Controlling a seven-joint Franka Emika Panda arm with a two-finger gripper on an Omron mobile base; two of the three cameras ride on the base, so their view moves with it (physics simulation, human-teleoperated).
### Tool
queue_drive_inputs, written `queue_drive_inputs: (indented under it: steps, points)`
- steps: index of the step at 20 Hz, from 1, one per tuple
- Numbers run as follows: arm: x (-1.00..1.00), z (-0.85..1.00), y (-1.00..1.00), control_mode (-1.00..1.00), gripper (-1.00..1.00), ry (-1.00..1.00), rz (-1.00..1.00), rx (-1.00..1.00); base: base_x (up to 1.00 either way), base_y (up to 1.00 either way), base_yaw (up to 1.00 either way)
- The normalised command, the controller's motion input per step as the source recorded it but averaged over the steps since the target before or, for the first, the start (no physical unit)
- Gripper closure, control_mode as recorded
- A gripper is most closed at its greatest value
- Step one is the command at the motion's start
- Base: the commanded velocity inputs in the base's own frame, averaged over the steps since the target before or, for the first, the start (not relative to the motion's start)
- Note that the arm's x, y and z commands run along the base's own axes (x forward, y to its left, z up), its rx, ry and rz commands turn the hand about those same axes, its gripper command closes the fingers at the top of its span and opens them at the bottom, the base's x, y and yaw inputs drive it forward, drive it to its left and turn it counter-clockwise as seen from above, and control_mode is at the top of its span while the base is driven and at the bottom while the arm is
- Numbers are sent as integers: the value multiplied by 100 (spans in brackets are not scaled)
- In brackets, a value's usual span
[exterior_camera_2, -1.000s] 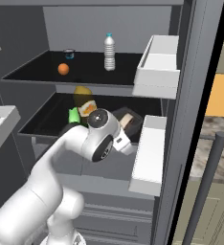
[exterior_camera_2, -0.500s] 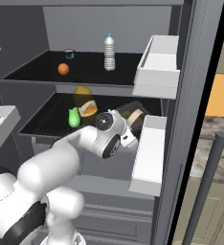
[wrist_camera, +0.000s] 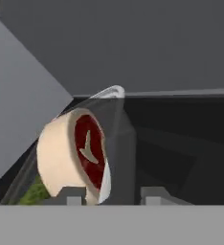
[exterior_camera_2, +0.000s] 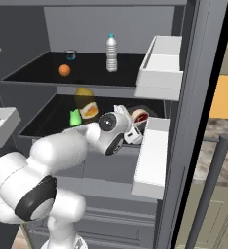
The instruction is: Place the tupperware on the second highest shelf of the fridge. Make space for the tupperware among the existing items by rearranging them on the shelves if needed. Close the fridge door when finished.
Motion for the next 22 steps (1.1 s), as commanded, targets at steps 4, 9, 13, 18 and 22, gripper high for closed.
queue_drive_inputs:
  steps: [4,9,13,18,22]
  points:
    - [-52,100,1,-100,-100,-21,0,0,0,0,0]
    - [-80,93,23,-100,-100,3,6,0,0,0,0]
    - [-100,52,57,-100,-100,44,28,-8,0,0,0]
    - [-100,25,60,-100,-100,53,41,-20,0,0,0]
    - [-93,6,60,-100,-100,39,51,-28,0,0,0]
